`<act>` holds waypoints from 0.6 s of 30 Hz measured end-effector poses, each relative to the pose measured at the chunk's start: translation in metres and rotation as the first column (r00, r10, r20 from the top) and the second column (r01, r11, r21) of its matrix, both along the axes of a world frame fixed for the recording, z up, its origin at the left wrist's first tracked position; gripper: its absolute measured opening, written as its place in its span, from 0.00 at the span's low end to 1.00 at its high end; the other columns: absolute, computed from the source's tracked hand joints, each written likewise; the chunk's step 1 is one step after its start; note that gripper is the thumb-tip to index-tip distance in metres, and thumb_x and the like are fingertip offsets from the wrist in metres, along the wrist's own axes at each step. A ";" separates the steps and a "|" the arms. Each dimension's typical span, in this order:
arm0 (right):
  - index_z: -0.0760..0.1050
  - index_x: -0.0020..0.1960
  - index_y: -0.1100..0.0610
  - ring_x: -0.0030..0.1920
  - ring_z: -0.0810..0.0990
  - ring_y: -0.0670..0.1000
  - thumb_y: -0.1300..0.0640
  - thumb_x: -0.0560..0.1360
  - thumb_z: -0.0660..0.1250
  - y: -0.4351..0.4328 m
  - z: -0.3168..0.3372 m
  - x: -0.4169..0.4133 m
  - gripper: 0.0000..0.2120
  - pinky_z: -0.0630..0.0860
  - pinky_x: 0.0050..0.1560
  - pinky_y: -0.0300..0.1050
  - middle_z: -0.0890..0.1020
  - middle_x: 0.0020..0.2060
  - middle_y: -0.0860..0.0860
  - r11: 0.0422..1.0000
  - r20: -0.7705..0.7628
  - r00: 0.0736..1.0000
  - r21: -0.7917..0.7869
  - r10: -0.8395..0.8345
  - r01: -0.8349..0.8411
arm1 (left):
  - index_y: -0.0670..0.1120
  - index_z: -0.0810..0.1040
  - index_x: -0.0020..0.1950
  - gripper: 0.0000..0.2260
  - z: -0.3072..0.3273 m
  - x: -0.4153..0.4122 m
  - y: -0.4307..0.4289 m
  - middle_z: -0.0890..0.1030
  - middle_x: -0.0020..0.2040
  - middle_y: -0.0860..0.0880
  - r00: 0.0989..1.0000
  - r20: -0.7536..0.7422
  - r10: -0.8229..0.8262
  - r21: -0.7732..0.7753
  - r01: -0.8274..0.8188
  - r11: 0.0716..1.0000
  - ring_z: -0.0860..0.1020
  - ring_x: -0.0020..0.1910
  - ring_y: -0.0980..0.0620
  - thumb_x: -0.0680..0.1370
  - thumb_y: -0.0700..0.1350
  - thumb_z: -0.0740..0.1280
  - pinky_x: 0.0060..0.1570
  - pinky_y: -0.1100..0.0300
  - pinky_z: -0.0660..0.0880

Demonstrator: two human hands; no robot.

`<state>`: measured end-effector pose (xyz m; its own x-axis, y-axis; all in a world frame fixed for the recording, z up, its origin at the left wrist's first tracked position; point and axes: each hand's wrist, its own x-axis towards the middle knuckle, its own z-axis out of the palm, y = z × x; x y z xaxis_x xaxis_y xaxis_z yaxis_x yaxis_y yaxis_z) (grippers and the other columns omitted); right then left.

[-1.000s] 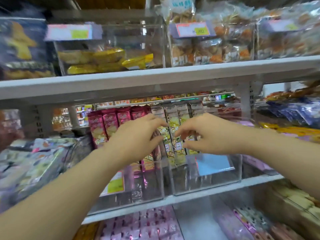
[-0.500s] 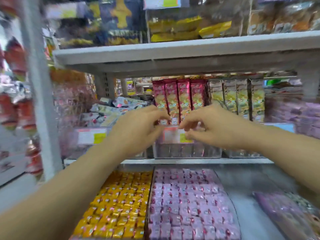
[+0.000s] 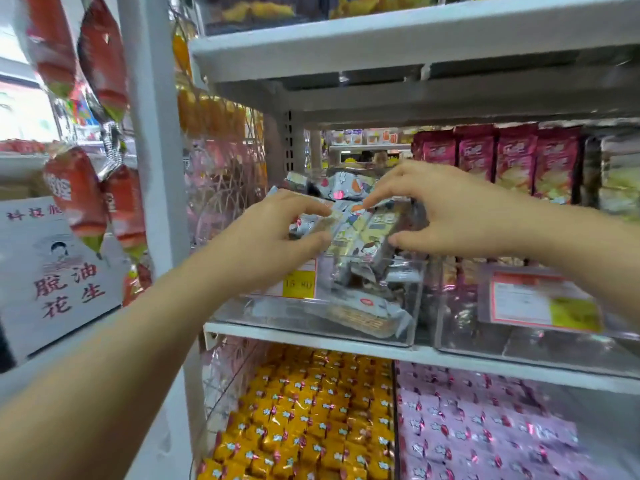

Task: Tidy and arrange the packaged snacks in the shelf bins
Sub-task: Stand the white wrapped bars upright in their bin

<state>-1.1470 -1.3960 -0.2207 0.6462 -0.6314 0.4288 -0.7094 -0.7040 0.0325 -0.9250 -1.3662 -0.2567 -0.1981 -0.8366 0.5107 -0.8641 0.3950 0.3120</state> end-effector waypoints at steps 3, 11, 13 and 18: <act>0.68 0.67 0.40 0.57 0.74 0.45 0.49 0.69 0.72 -0.010 0.008 0.005 0.28 0.71 0.59 0.44 0.71 0.61 0.44 0.996 -0.126 0.991 0.073 -0.041 0.051 | 0.60 0.71 0.65 0.18 0.007 0.006 -0.004 0.74 0.59 0.60 0.999 -0.037 -0.034 0.141 0.039 0.989 0.79 0.49 0.61 0.76 0.59 0.64 0.48 0.58 0.78; 0.70 0.62 0.36 0.57 0.76 0.42 0.46 0.66 0.75 -0.021 0.024 0.015 0.26 0.68 0.57 0.38 0.68 0.55 0.34 0.987 -0.149 0.987 0.134 -0.065 0.086 | 0.61 0.64 0.71 0.29 0.031 0.022 -0.022 0.75 0.58 0.58 0.993 0.108 -0.054 0.367 0.011 0.930 0.77 0.52 0.60 0.72 0.64 0.66 0.53 0.62 0.72; 0.72 0.58 0.35 0.57 0.73 0.41 0.45 0.65 0.75 -0.022 0.026 0.014 0.23 0.65 0.55 0.37 0.70 0.54 0.34 0.987 -0.103 0.991 0.128 -0.080 0.093 | 0.60 0.66 0.70 0.27 0.033 0.023 -0.026 0.77 0.56 0.56 0.995 0.076 -0.058 0.352 0.028 0.936 0.78 0.47 0.59 0.73 0.60 0.69 0.48 0.62 0.74; 0.74 0.61 0.39 0.54 0.71 0.40 0.41 0.65 0.72 -0.027 0.031 0.013 0.25 0.64 0.53 0.38 0.73 0.57 0.39 0.983 0.063 0.987 0.120 -0.148 0.139 | 0.54 0.75 0.63 0.15 0.031 0.032 -0.036 0.81 0.50 0.53 0.978 -0.205 -0.031 0.166 0.066 0.984 0.78 0.40 0.55 0.76 0.52 0.68 0.43 0.57 0.76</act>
<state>-1.1341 -1.4230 -0.1900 0.5158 -0.7629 0.3897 -0.8009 -0.5909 -0.0966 -0.8933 -1.4021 -0.2261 -0.1482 -0.9069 0.3943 -0.7577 0.3604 0.5441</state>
